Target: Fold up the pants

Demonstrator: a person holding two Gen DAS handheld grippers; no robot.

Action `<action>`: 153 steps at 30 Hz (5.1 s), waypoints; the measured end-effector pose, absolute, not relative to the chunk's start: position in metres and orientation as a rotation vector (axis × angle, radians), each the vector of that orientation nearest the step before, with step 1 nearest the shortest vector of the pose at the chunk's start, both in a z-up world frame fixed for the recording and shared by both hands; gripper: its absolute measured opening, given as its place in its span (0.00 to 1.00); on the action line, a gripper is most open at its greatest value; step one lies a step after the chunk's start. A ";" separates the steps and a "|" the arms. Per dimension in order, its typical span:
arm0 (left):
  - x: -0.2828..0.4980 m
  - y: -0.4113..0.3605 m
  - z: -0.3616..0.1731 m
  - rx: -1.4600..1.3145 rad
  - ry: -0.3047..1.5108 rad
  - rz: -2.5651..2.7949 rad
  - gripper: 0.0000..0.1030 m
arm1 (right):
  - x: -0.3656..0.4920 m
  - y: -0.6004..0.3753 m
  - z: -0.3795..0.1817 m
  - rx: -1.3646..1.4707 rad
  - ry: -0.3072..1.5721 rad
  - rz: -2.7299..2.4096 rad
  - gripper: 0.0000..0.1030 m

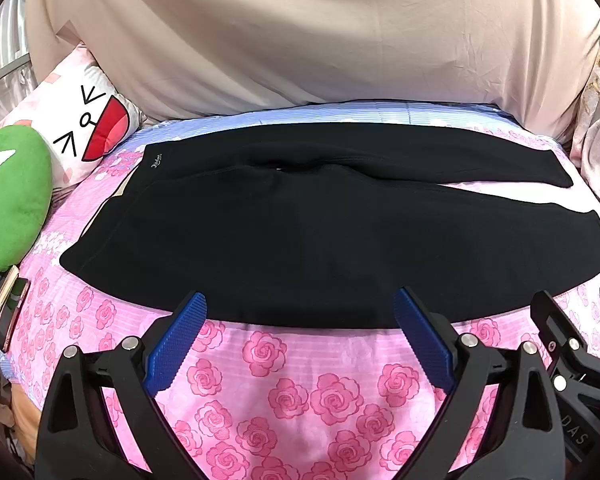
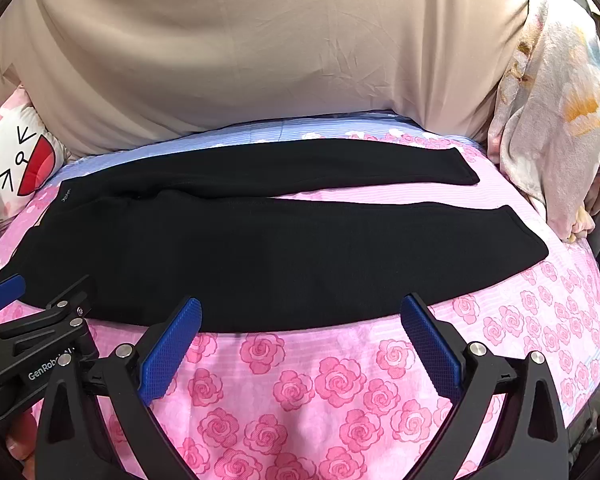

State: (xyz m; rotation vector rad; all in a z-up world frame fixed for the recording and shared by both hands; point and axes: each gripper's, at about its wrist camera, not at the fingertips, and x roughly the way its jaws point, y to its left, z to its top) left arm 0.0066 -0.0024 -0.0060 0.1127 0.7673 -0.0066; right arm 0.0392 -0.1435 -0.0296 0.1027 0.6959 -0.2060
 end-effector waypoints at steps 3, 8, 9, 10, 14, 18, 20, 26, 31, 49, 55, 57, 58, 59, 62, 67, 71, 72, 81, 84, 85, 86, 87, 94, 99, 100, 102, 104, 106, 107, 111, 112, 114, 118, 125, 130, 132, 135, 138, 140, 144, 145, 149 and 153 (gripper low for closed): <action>0.007 -0.003 -0.006 0.114 0.769 -0.005 0.90 | 0.039 -0.144 -0.030 0.103 0.697 -0.207 0.95; 0.008 -0.002 -0.006 0.116 0.771 -0.007 0.90 | 0.039 -0.146 -0.031 0.105 0.699 -0.206 0.95; 0.008 -0.002 -0.007 0.115 0.772 -0.007 0.90 | 0.039 -0.146 -0.031 0.106 0.699 -0.205 0.95; 0.008 -0.002 -0.007 0.115 0.772 -0.005 0.90 | 0.038 -0.146 -0.031 0.106 0.698 -0.206 0.95; 0.009 -0.002 -0.006 0.117 0.772 -0.008 0.90 | 0.040 -0.146 -0.031 0.104 0.699 -0.204 0.95; 0.010 -0.002 -0.006 0.118 0.772 -0.007 0.90 | 0.042 -0.145 -0.030 0.103 0.699 -0.203 0.95; 0.011 -0.002 -0.006 0.118 0.772 -0.009 0.90 | 0.043 -0.145 -0.031 0.102 0.700 -0.205 0.95; 0.013 -0.003 -0.007 0.118 0.776 -0.009 0.90 | 0.045 -0.145 -0.032 0.105 0.704 -0.206 0.95; 0.016 -0.005 -0.008 0.121 0.781 -0.005 0.90 | 0.047 -0.147 -0.035 0.108 0.710 -0.207 0.95; 0.041 -0.001 -0.016 0.118 0.808 0.010 0.91 | 0.074 -0.168 -0.041 0.134 0.742 -0.143 0.95; 0.059 0.020 -0.001 0.103 0.761 0.050 0.91 | 0.125 -0.291 -0.022 0.306 0.712 -0.077 0.95; 0.069 0.032 0.007 0.073 0.757 0.054 0.91 | 0.155 -0.338 -0.018 0.286 0.714 -0.129 0.95; 0.075 0.039 0.011 0.052 0.759 0.052 0.92 | 0.169 -0.357 -0.017 0.268 0.715 -0.153 0.95; 0.083 0.048 0.014 0.031 0.765 0.056 0.93 | 0.188 -0.380 -0.018 0.243 0.726 -0.199 0.95; 0.105 0.072 0.021 0.006 0.773 0.110 0.94 | 0.234 -0.436 -0.024 0.231 0.758 -0.275 0.93; 0.133 0.108 0.032 0.006 0.749 0.229 0.95 | 0.292 -0.499 -0.040 0.311 0.801 -0.285 0.89; 0.165 0.136 0.037 -0.026 0.764 0.275 0.95 | 0.333 -0.522 -0.061 0.301 0.865 -0.316 0.89; 0.173 0.143 0.037 -0.031 0.769 0.299 0.95 | 0.340 -0.523 -0.066 0.303 0.877 -0.319 0.88; 0.286 0.230 0.028 -0.083 0.825 0.394 0.96 | 0.356 -0.510 -0.078 0.345 0.879 -0.224 0.14; 0.331 0.260 0.015 -0.048 0.818 0.522 0.95 | 0.346 -0.497 -0.067 0.307 0.843 -0.221 0.12; 0.341 0.265 0.011 -0.038 0.807 0.539 0.95 | 0.342 -0.493 -0.063 0.303 0.834 -0.217 0.12; 0.356 0.271 0.005 -0.032 0.817 0.513 0.95 | 0.340 -0.489 -0.060 0.298 0.826 -0.213 0.12; 0.371 0.275 -0.005 -0.016 0.856 0.486 0.95 | 0.336 -0.485 -0.057 0.294 0.819 -0.211 0.12; 0.427 0.286 -0.055 -0.083 1.037 0.365 0.23 | 0.325 -0.479 -0.050 0.291 0.819 -0.234 0.12; 0.391 0.279 -0.009 -0.091 0.910 0.320 0.20 | 0.310 -0.475 -0.026 0.296 0.758 -0.238 0.12; 0.373 0.280 0.009 -0.087 0.867 0.302 0.20 | 0.304 -0.474 -0.018 0.296 0.737 -0.232 0.12; 0.334 0.280 0.038 -0.083 0.799 0.262 0.19 | 0.284 -0.469 0.001 0.296 0.687 -0.205 0.12; 0.286 0.282 0.064 -0.087 0.753 0.219 0.20 | 0.256 -0.466 0.016 0.288 0.646 -0.183 0.12; 0.245 0.285 0.077 -0.077 0.739 0.201 0.20 | 0.229 -0.464 0.024 0.277 0.627 -0.167 0.12; 0.220 0.288 0.080 -0.077 0.738 0.202 0.20 | 0.209 -0.462 0.026 0.263 0.619 -0.158 0.12; 0.155 0.300 0.070 -0.076 0.801 0.223 0.21 | 0.145 -0.466 0.011 0.243 0.645 -0.157 0.12; 0.143 0.302 0.059 -0.073 0.834 0.234 0.22 | 0.132 -0.469 0.000 0.246 0.669 -0.167 0.13; 0.131 0.306 0.034 -0.079 0.908 0.258 0.25 | 0.114 -0.475 -0.023 0.249 0.716 -0.190 0.16; 0.107 0.309 0.007 -0.069 0.931 0.407 0.49 | 0.088 -0.486 -0.057 0.270 0.771 -0.287 0.30; 0.094 0.292 0.013 -0.307 0.880 0.308 0.92 | 0.046 -0.462 -0.034 0.260 0.679 -0.358 0.48; 0.133 0.289 -0.022 -0.453 0.981 0.239 0.79 | 0.039 -0.416 -0.027 0.293 0.652 -0.267 0.49; 0.142 0.293 -0.038 -0.502 1.036 0.254 0.60 | 0.040 -0.392 -0.029 0.276 0.660 -0.232 0.49; 0.142 0.298 -0.042 -0.482 1.046 0.304 0.12 | 0.042 -0.363 -0.031 0.257 0.675 -0.186 0.54; 0.130 0.305 -0.020 -0.480 1.006 0.261 0.07 | 0.045 -0.345 -0.029 0.252 0.677 -0.159 0.54; 0.113 0.309 0.002 -0.455 0.963 0.251 0.07 | 0.044 -0.340 -0.025 0.270 0.669 -0.143 0.54; 0.105 0.315 -0.008 -0.318 1.030 0.332 0.12 | 0.043 -0.341 -0.037 0.253 0.695 -0.174 0.64; 0.111 0.313 -0.028 -0.272 1.093 0.346 0.14 | 0.046 -0.346 -0.045 0.268 0.721 -0.194 0.64; 0.091 0.291 -0.027 -0.207 1.045 0.409 0.24 | 0.040 -0.376 -0.056 0.391 0.744 -0.236 0.64; 0.061 0.259 0.012 -0.149 0.887 0.457 0.69 | 0.042 -0.410 -0.051 0.490 0.719 -0.220 0.64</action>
